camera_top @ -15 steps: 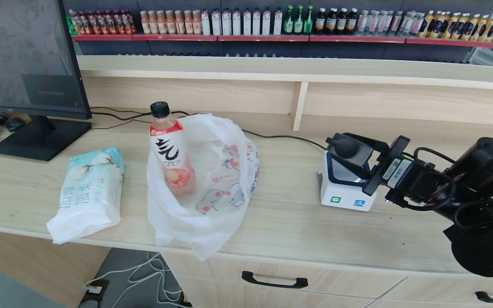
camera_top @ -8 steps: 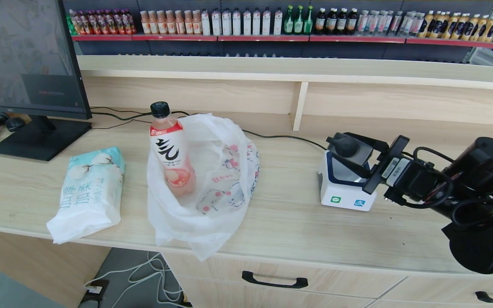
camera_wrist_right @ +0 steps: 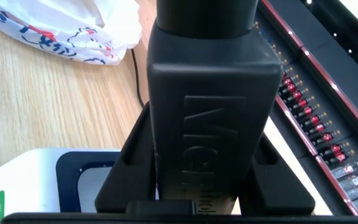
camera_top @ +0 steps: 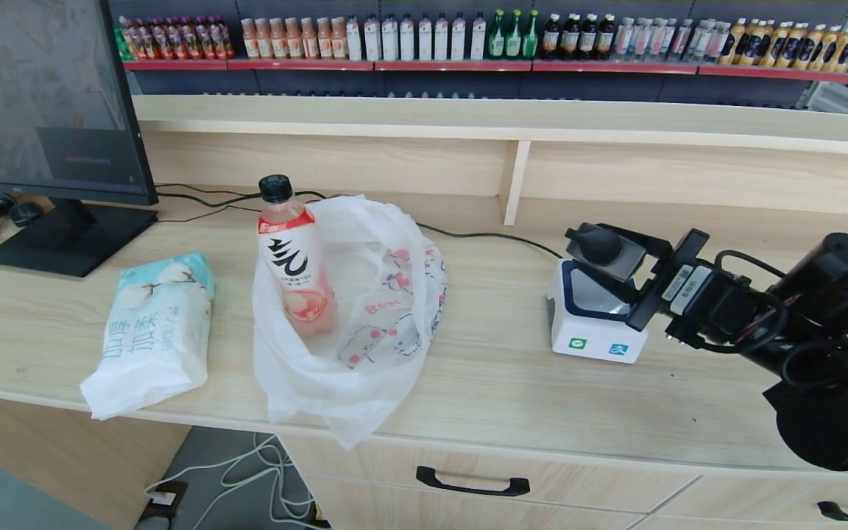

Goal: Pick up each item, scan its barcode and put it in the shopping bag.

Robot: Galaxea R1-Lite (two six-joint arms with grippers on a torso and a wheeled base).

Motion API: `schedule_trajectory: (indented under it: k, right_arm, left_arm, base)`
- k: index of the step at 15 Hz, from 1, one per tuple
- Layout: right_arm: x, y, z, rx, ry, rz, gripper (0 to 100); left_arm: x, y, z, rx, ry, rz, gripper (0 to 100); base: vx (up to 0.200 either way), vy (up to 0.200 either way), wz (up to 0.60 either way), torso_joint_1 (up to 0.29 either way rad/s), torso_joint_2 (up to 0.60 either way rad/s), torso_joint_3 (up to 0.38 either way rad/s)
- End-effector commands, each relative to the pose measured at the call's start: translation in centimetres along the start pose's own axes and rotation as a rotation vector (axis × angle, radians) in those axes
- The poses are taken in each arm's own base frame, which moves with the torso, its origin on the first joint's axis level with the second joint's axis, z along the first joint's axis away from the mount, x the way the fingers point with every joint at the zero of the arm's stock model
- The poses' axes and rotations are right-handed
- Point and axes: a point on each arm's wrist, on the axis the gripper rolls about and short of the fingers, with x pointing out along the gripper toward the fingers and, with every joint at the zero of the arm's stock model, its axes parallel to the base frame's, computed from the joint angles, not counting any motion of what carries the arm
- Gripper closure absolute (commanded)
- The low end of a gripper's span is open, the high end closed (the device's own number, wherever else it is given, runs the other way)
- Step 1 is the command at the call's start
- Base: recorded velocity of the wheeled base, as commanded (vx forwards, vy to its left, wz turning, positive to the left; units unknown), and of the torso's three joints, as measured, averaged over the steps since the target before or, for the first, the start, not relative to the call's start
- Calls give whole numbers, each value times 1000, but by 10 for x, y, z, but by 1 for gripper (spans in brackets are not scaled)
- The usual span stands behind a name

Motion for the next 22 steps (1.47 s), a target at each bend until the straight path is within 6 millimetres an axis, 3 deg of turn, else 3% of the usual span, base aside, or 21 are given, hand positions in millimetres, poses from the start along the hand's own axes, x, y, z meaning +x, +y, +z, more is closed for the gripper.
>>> schedule_trajectory:
  k: [1, 4, 11, 15, 20, 22]
  right_arm:
    - [-2, -11, 16, 2, -25, -34, 100]
    - [-7, -23, 30, 47, -25, -86, 100]
    - [-20, -52, 61, 340, 40, -345, 100]
    - [-26, -48, 63, 583, 30, -368, 100]
    - [-32, -40, 63, 715, 104, -472, 100]
    - [-31, -40, 61, 734, 112, -490, 100]
  left_arm:
    - [0, 0, 0, 0, 0, 0, 0]
    - [0, 0, 0, 0, 0, 0, 0]
    - [0, 0, 0, 1, 3, 0, 0]
    - [0, 0, 0, 0, 4, 0, 0]
    - [0, 0, 0, 0, 4, 0, 0]
    - [0, 0, 0, 0, 4, 0, 0]
  base:
    - [0, 0, 0, 0, 0, 0]
    - [0, 0, 0, 0, 0, 0]
    - [0, 0, 0, 0, 0, 0]
    - [0, 0, 0, 0, 0, 0]
    - [0, 0, 0, 0, 0, 0]
    - [-200, 0, 0, 2, 2, 0]
